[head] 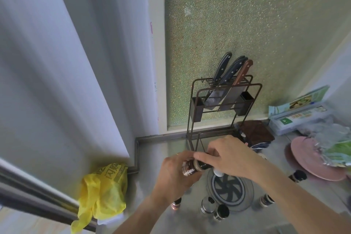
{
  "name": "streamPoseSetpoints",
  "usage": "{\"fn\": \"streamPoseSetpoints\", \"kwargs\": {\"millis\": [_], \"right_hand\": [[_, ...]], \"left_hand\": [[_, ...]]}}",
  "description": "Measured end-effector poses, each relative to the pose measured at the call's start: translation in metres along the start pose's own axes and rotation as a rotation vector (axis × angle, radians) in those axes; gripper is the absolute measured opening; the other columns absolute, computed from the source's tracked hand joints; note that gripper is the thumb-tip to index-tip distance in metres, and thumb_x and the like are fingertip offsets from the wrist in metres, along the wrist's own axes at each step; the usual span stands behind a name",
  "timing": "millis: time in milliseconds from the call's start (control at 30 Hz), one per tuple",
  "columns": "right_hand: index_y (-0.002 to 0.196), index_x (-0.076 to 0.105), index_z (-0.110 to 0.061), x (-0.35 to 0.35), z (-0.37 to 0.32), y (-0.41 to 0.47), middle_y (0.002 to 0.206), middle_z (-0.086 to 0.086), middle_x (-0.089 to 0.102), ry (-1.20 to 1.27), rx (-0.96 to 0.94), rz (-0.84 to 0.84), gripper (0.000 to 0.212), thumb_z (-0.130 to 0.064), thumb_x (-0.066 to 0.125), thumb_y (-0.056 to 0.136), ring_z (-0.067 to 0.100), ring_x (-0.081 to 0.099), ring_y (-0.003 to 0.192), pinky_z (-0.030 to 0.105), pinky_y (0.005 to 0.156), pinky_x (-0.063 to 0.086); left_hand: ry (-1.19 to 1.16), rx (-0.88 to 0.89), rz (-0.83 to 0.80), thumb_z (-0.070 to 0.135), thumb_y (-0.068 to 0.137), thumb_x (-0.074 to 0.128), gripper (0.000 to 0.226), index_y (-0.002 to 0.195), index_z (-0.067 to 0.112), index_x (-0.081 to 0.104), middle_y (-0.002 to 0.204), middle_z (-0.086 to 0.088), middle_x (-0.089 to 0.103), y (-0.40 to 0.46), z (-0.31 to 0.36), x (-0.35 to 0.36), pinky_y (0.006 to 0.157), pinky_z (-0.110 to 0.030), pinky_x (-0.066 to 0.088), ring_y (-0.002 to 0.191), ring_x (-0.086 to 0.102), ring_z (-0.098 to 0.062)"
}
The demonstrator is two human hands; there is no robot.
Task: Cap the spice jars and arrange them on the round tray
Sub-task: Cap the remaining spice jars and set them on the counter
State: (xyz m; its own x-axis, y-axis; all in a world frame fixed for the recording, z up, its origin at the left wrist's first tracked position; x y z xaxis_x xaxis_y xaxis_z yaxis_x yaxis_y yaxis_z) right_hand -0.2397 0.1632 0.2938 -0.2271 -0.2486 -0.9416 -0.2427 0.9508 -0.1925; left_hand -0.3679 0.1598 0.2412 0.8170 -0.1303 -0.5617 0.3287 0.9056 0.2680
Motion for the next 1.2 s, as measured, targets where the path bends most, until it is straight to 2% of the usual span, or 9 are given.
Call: {"fn": "streamPoseSetpoints", "kwargs": {"millis": [67, 167, 433, 600, 733, 833, 967, 1100, 1200], "right_hand": [[0.118, 0.060, -0.033, 0.005, 0.000, -0.003, 0.105, -0.013, 0.070, 0.119, -0.018, -0.063, 0.050, -0.058, 0.073, 0.077, 0.006, 0.066, 0.090, 0.029, 0.084, 0.056], [0.111, 0.064, -0.036, 0.007, -0.003, -0.002, 0.101, -0.013, 0.071, 0.155, -0.060, -0.024, 0.041, -0.036, 0.083, 0.075, 0.003, 0.067, 0.089, 0.032, 0.086, 0.059], [0.104, 0.070, -0.025, 0.016, -0.005, -0.009, 0.094, -0.009, 0.073, 0.209, 0.014, 0.133, 0.036, -0.050, 0.077, 0.079, 0.007, 0.066, 0.085, 0.032, 0.080, 0.059], [0.100, 0.069, -0.026, 0.047, -0.006, -0.018, 0.092, -0.010, 0.073, 0.157, 0.089, 0.111, 0.034, -0.051, 0.077, 0.078, 0.009, 0.063, 0.081, 0.024, 0.077, 0.050], [0.110, 0.062, -0.026, 0.117, -0.004, -0.033, 0.108, -0.005, 0.068, 0.099, 0.176, 0.096, 0.033, -0.042, 0.073, 0.083, 0.017, 0.064, 0.100, 0.030, 0.086, 0.051], [0.116, 0.054, -0.020, 0.186, -0.003, -0.037, 0.114, 0.000, 0.062, 0.029, 0.216, 0.037, 0.033, -0.032, 0.068, 0.089, 0.022, 0.063, 0.105, 0.035, 0.089, 0.052], [0.106, 0.061, -0.017, 0.246, -0.005, -0.028, 0.101, 0.001, 0.064, -0.063, 0.261, 0.031, 0.030, -0.024, 0.078, 0.083, 0.022, 0.066, 0.092, 0.032, 0.073, 0.053], [0.071, 0.067, -0.018, 0.284, -0.007, -0.015, 0.063, -0.001, 0.061, -0.063, 0.284, 0.070, 0.047, -0.012, 0.099, 0.036, 0.017, 0.061, 0.053, 0.026, 0.044, 0.049], [0.071, 0.067, -0.019, 0.303, -0.006, -0.010, 0.062, -0.002, 0.058, -0.056, 0.273, 0.108, 0.048, -0.013, 0.098, 0.036, 0.016, 0.059, 0.052, 0.027, 0.044, 0.047]], "left_hand": [[-0.003, -0.008, -0.002, 0.037, 0.071, 0.088, 0.044, 0.111, 0.034, 0.070, 0.098, 0.021, 0.076, -0.001, 0.000, 0.001, 0.084, -0.019, 0.057, 0.091, 0.069, 0.008], [-0.014, -0.010, 0.012, 0.034, 0.071, 0.089, 0.042, 0.109, 0.032, 0.071, 0.099, 0.020, 0.077, -0.001, 0.001, -0.002, 0.085, -0.013, 0.055, 0.091, 0.069, 0.007], [-0.026, 0.011, 0.053, 0.036, 0.075, 0.087, 0.038, 0.109, 0.028, 0.072, 0.096, 0.018, 0.077, -0.012, -0.004, -0.003, 0.080, -0.021, 0.058, 0.088, 0.071, 0.004], [0.082, -0.021, -0.139, 0.043, 0.073, 0.084, 0.044, 0.111, 0.031, 0.065, 0.102, 0.014, 0.075, -0.022, -0.028, 0.022, 0.084, -0.030, 0.056, 0.093, 0.069, -0.002], [0.187, -0.106, -0.348, 0.041, 0.071, 0.083, 0.057, 0.122, 0.032, 0.059, 0.116, 0.018, 0.069, -0.054, -0.064, 0.046, 0.096, -0.025, 0.050, 0.105, 0.062, 0.000], [0.213, -0.184, -0.338, 0.031, 0.075, 0.080, 0.041, 0.113, 0.030, 0.065, 0.104, 0.017, 0.071, -0.083, -0.101, 0.052, 0.090, -0.023, 0.053, 0.091, 0.061, 0.005], [0.191, -0.315, -0.337, 0.014, 0.084, 0.074, 0.028, 0.110, 0.025, 0.071, 0.103, 0.013, 0.073, -0.116, -0.133, 0.068, 0.087, -0.016, 0.053, 0.086, 0.061, 0.008], [0.175, -0.427, -0.351, 0.001, 0.092, 0.057, 0.040, 0.121, 0.025, 0.067, 0.115, 0.006, 0.073, -0.135, -0.154, 0.089, 0.092, -0.025, 0.056, 0.099, 0.070, -0.009], [0.216, -0.455, -0.384, -0.005, 0.090, 0.050, 0.047, 0.124, 0.025, 0.066, 0.120, 0.003, 0.072, -0.142, -0.165, 0.106, 0.093, -0.032, 0.055, 0.104, 0.069, -0.017]]}}
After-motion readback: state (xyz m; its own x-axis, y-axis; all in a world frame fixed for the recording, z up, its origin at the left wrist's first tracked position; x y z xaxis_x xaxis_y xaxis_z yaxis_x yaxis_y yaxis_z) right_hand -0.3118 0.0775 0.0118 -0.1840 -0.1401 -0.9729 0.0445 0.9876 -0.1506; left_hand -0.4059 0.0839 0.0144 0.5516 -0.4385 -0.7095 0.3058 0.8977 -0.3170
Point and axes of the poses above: each hand's wrist, its own y-axis towards the middle knuckle, its own x-axis out of the palm, z = x × y, the point moved 10 cm from there along y, towards the middle knuckle
